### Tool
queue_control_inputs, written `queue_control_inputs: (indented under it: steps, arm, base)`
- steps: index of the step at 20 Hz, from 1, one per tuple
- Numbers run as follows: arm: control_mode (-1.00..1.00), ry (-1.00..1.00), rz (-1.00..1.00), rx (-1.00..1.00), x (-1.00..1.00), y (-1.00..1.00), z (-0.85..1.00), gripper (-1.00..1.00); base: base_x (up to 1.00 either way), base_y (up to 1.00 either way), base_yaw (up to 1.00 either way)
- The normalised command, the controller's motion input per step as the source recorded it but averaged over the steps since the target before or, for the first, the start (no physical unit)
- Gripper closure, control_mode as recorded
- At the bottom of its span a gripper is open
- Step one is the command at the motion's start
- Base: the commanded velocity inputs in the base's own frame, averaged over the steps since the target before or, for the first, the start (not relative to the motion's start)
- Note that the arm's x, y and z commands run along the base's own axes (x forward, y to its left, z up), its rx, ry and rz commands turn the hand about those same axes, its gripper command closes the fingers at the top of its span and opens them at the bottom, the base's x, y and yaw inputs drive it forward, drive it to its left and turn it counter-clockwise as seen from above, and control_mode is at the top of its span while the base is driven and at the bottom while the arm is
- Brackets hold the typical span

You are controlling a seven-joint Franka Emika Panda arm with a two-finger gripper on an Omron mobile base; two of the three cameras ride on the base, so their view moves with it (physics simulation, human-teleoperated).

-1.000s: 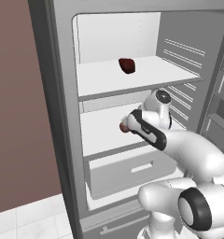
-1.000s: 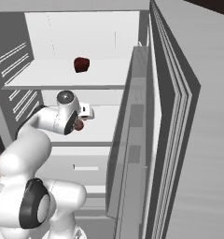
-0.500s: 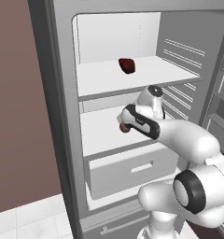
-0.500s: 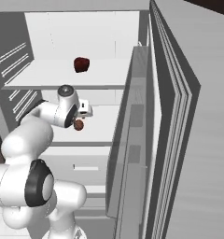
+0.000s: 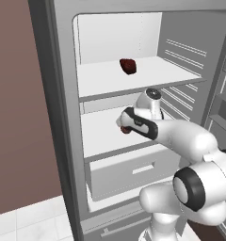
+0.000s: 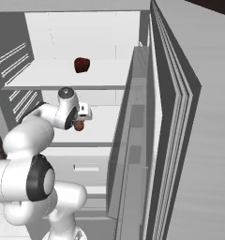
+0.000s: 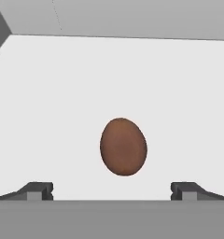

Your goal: Pick the egg and butter from the fridge and place them by the bowl for mixing.

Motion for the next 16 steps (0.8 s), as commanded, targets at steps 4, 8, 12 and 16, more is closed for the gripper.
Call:
queue_control_inputs:
  steps: [4, 8, 12, 16]
  arm:
    - [-1.0, 0.1, 0.0, 0.0, 0.25, 0.0, -0.22, -1.0]
    - [-1.0, 0.13, 0.0, 0.0, 0.28, 0.01, -0.28, -1.0]
    - [-1.0, 0.1, 0.0, 0.0, 0.31, 0.01, -0.1, -1.0]
    - [-1.0, 0.06, 0.0, 0.0, 0.32, 0.0, -0.01, -1.0]
  base:
    - [0.0, 0.0, 0.0]
    - [0.0, 0.0, 0.0]
    - [0.0, 0.0, 0.0]
    - [0.0, 0.0, 0.0]
